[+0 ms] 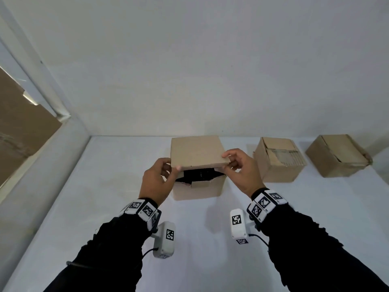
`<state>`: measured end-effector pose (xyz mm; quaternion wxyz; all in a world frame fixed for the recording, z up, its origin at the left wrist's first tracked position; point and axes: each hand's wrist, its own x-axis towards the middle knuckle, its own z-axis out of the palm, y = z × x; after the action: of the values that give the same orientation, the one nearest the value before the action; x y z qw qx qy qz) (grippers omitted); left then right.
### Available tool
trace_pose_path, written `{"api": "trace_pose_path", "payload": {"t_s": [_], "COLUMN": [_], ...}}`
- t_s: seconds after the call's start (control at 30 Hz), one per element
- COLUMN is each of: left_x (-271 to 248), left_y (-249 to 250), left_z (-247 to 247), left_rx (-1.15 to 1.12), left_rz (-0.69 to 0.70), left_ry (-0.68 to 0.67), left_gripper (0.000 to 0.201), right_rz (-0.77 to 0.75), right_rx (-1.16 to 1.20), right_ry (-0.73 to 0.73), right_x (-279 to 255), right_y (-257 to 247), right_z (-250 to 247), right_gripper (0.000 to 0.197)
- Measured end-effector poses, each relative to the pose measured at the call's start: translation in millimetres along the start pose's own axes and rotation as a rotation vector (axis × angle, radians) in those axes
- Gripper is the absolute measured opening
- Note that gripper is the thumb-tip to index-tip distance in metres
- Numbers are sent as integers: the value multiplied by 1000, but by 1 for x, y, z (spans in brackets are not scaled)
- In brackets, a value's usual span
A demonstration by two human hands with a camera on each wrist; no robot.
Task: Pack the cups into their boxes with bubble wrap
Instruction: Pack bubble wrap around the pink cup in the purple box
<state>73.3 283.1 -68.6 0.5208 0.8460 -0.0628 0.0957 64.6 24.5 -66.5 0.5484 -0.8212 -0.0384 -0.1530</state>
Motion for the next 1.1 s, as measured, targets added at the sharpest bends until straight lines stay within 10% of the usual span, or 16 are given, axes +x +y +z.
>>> {"api": "trace_pose_path", "payload": {"t_s": [0.47,0.8,1.1], "left_x": [-18,-25,-23], "left_y": [-13,-19,-17], "left_z": [-4,0,6], "left_rx": [413,495,510], "left_rz": [216,511,441], "left_ry": [10,-27,-63], "left_gripper": [4,23,11], "right_rz": [-191,-366,-440], "right_rx": [-449,-500,-589], "right_ry": [94,52,49], "right_x": [-33,-56,-58], "right_y": [17,7,25], "right_z": [3,53,55], "right_gripper": [13,10,10]}}
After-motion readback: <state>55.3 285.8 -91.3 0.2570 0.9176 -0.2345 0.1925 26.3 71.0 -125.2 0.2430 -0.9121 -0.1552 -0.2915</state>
